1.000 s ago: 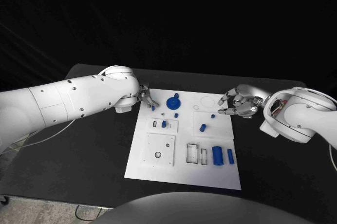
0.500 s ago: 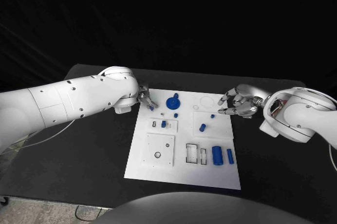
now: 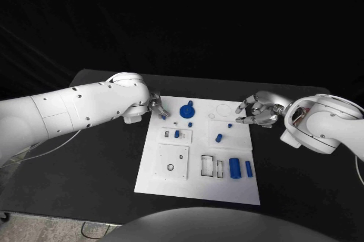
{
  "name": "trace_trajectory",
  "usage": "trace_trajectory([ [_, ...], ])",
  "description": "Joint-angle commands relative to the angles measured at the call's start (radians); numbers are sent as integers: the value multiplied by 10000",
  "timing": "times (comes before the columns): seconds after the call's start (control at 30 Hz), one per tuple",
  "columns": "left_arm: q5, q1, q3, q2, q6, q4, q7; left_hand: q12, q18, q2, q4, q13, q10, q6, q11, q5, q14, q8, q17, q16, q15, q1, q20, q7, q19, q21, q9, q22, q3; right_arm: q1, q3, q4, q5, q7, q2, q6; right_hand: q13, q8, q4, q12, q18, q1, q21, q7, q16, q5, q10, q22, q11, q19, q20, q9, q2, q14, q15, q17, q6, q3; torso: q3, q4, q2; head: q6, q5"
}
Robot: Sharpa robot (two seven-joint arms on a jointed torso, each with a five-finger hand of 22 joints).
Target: Assemble the parts on the task board
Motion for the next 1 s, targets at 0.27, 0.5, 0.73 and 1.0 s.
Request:
trace_trajectory([
  [0.27,206,-23,0,-205,-303,257,89,22,-89,-212,-306,2623,1045,-81,0,1580,1060,-162,2633,24,28,335,-19,-17,-31,-56,1,1604,725,-17,0,-8,77,-30,-4,76,1831,38,15,-59,185,24,-46,-6,-37,64,98,395,51,-12,-15,-23,82,352,66,1007,50,83,-7,-9,23,2,-55],
  [0.5,547,1,62,-711,-662,1013,76,22,-89,-369,-443,2623,1045,-88,-5,1918,1060,-208,2633,24,22,401,-25,-16,-27,-66,11,1617,1031,-18,0,11,89,-74,-51,103,1825,38,13,-65,188,30,-69,-7,-43,85,91,391,51,-17,-15,-29,96,349,66,1000,52,99,2,4,1,2,-33],
  [0.73,906,104,98,-1319,-884,1992,35,22,-87,-412,-475,2623,1045,-102,-4,1980,1060,-229,2633,24,21,408,-25,-11,-32,-74,7,1615,1107,-18,0,22,104,-103,-49,122,1823,38,11,-68,189,35,-73,-8,-46,98,88,392,50,-16,-15,-33,107,348,66,998,54,112,2,15,-3,2,-2],
  [1.0,1123,123,16,-1859,-971,2879,-153,22,-66,-416,-480,2623,1045,-104,-1,1997,1060,-238,2633,24,23,405,-25,-6,-96,-131,4,1561,1141,-19,0,42,124,-119,-95,147,1821,38,3,-69,189,50,-79,-11,-50,116,86,393,48,-15,-15,-40,124,347,66,994,54,136,-24,25,15,2,-6],
])
